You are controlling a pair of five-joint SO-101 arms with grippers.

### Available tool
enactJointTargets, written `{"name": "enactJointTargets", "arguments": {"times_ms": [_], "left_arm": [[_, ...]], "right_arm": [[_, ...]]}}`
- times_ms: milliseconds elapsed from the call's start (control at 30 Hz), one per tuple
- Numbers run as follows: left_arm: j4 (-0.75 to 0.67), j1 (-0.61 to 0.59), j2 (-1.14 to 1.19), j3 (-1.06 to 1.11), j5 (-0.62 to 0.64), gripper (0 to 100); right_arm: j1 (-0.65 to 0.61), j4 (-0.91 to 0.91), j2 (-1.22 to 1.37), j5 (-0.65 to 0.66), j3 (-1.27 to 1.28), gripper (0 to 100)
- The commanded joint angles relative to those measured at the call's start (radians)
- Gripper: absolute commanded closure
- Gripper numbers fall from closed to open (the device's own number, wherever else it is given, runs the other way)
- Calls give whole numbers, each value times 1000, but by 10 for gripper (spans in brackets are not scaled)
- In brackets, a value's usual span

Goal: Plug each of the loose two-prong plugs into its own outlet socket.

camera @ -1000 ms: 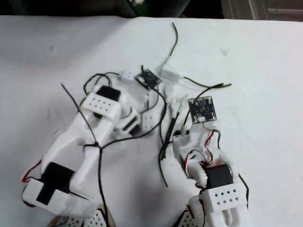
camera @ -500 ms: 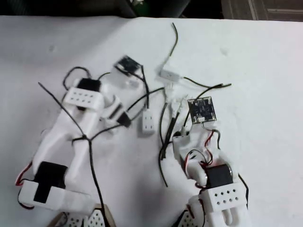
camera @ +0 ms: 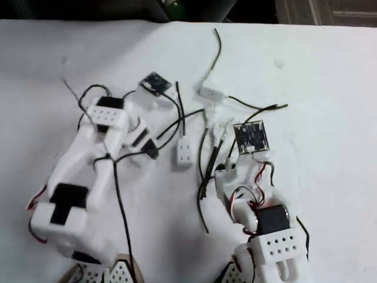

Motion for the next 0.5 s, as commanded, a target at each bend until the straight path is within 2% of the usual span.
{"name": "enactJointTargets", "arguments": {"times_ms": [0, 133, 267, 467], "left_arm": [[-9, 1, 133, -123, -11, 720], [20, 2, 199, -204, -11, 832], [41, -10, 223, -224, -38, 867], [207, 51, 134, -218, -92, 982]], "right_arm": [[15, 2, -12, -2, -6, 981], [15, 2, -12, -2, -6, 981], [15, 2, -12, -2, -6, 981], [15, 2, -12, -2, -6, 981]]}}
